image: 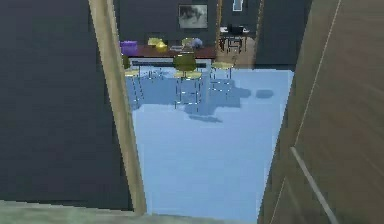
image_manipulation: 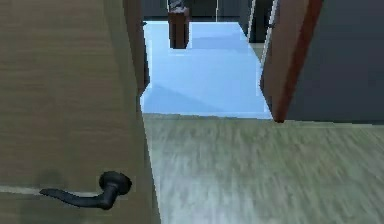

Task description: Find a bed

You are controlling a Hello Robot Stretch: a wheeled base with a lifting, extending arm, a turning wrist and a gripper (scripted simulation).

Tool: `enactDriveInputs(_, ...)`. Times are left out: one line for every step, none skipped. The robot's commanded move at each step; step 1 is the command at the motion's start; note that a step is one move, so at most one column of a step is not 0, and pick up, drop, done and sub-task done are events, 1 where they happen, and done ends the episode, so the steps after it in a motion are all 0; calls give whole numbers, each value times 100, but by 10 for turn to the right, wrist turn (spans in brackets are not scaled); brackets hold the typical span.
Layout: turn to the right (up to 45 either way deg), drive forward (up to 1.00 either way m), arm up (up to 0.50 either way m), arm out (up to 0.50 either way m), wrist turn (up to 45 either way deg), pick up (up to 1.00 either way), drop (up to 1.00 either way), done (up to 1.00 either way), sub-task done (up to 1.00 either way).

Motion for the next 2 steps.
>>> enactDriveInputs(0,100,0,0,0,0,0,0,0)
enactDriveInputs(120,0,0,0,0,0,0,0,0)
